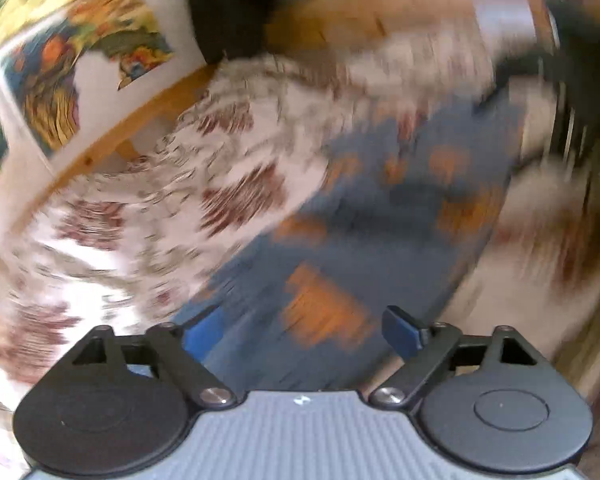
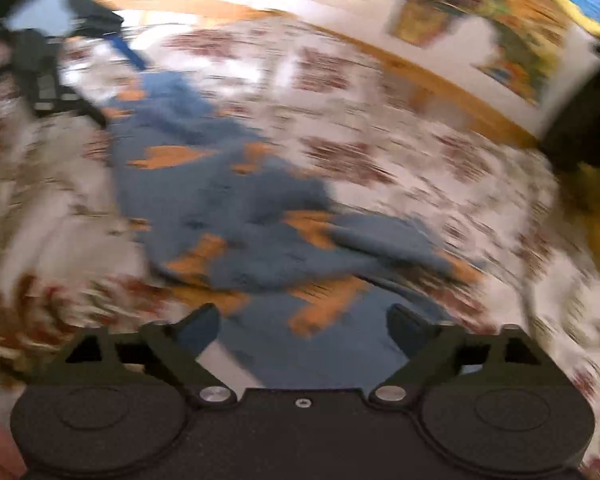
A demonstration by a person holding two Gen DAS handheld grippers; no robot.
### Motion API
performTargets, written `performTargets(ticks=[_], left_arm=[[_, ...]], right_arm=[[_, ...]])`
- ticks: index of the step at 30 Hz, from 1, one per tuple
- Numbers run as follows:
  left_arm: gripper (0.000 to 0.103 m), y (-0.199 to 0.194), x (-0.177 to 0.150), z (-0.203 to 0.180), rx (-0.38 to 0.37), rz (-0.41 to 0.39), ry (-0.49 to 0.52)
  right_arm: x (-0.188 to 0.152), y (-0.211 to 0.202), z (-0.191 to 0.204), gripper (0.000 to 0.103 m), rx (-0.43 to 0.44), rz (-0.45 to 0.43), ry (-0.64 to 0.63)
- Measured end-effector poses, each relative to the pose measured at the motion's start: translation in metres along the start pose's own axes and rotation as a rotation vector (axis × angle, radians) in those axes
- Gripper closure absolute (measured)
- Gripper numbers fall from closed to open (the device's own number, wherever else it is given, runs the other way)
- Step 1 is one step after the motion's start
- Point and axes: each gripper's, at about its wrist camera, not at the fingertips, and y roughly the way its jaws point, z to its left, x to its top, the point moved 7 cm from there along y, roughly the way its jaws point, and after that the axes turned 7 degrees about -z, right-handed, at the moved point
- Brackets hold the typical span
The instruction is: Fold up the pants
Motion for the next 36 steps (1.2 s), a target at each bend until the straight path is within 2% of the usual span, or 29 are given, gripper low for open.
performTargets(ticks=[3,6,8,10,12,14,16,18,21,24,26,29,31,34,36], left_arm=[[0.007,0.021,0.032,-0.022,-0.113,-0.072,-0.301],[0.007,0.047,0.046,-0.037,-0.187,-0.117,-0.616],[0.008,0.065,0.046,-0.047,-0.192,-0.127,-0.805],[0.018,0.080,0.040,-0.056,-0.220,-0.095,-0.884],[0.034,0.093,0.035,-0.061,-0.209,-0.034,-0.871],[0.038,0.099,0.029,-0.061,-0.186,-0.016,-0.865],[0.044,0.103,0.021,-0.058,-0.190,-0.010,-0.920],[0.064,0.109,0.015,-0.057,-0.196,0.010,-0.961],[0.086,0.117,0.008,-0.059,-0.198,0.045,-0.977],[0.097,0.118,0.004,-0.058,-0.197,0.045,-0.984],[0.099,0.118,0.004,-0.059,-0.197,0.034,-0.979],[0.100,0.117,0.005,-0.062,-0.205,0.016,-0.958],[0.100,0.118,0.004,-0.063,-0.215,0.012,-0.953],[0.101,0.119,0.002,-0.064,-0.225,0.014,-0.959],[0.101,0.120,0.001,-0.064,-0.229,0.017,-0.969]], right_arm=[[-0.009,-0.002,-0.033,0.001,-0.105,0.009,0.055],[-0.015,-0.003,-0.061,0.001,-0.174,0.006,0.111],[-0.020,-0.002,-0.078,0.001,-0.192,0.007,0.161],[-0.023,-0.002,-0.088,0.001,-0.192,0.008,0.206],[-0.026,-0.001,-0.094,0.001,-0.185,0.013,0.235],[-0.029,-0.001,-0.098,0.001,-0.177,0.022,0.242],[-0.028,0.002,-0.097,0.001,-0.164,0.035,0.235],[-0.025,0.006,-0.098,0.001,-0.151,0.047,0.232],[-0.013,0.014,-0.099,0.001,-0.112,0.044,0.269],[0.008,0.028,-0.100,0.005,-0.051,0.035,0.336],[0.026,0.044,-0.100,0.011,-0.011,0.042,0.375],[0.051,0.079,-0.102,0.030,0.030,0.102,0.414],[0.064,0.103,-0.104,0.055,0.030,0.144,0.446],[0.074,0.141,-0.104,0.065,0.031,0.267,0.510],[0.079,0.162,-0.102,0.066,0.029,0.327,0.526]])
